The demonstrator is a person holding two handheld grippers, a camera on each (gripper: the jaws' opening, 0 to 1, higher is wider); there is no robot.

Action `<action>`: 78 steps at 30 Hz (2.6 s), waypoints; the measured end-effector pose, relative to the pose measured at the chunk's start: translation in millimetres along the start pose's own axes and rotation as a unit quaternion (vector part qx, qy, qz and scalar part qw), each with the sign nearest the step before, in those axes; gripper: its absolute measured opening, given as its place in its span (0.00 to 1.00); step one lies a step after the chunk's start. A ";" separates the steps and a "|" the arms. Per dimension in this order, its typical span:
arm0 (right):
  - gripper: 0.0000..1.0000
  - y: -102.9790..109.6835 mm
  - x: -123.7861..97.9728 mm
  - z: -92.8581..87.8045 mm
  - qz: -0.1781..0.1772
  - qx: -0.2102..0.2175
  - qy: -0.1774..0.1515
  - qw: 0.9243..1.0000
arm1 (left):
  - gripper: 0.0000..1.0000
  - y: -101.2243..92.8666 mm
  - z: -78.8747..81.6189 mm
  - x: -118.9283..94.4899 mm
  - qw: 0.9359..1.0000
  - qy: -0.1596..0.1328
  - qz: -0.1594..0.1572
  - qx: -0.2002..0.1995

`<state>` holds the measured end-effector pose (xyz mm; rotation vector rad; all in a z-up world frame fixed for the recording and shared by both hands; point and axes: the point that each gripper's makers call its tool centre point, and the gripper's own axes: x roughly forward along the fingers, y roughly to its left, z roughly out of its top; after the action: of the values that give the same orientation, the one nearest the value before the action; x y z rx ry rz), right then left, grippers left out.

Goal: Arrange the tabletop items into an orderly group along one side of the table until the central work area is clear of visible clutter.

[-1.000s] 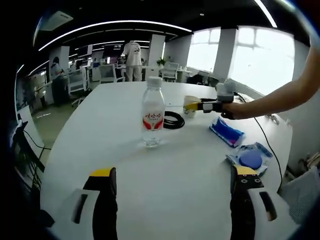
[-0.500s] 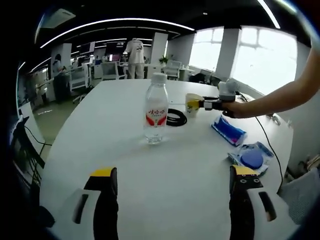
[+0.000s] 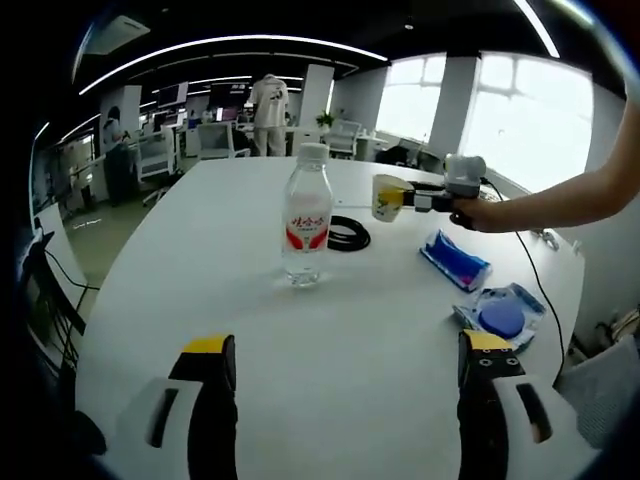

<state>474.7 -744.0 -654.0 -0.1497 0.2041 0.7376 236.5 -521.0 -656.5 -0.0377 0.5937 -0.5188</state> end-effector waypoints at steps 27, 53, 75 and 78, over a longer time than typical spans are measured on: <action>0.36 102.9 5.9 13.4 0.188 -0.004 -0.019 0.982 | 0.87 -2.1 -7.0 0.4 1.000 0.007 0.000 -0.007; 0.37 159.4 15.7 -2.3 0.285 0.009 -0.007 0.958 | 0.87 5.8 -8.7 -2.7 1.000 0.008 0.003 -0.001; 0.38 162.4 18.6 -16.3 0.296 0.008 -0.002 0.955 | 0.87 7.8 -10.7 0.5 1.000 0.008 0.005 -0.007; 0.39 161.8 18.8 -16.6 0.296 0.008 -0.004 0.955 | 0.88 8.7 -10.1 0.4 1.000 0.007 0.007 -0.007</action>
<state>376.0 -617.0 -684.8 -0.0682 0.2500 1.3336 235.2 -512.5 -666.6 -0.0430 0.6116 -0.5019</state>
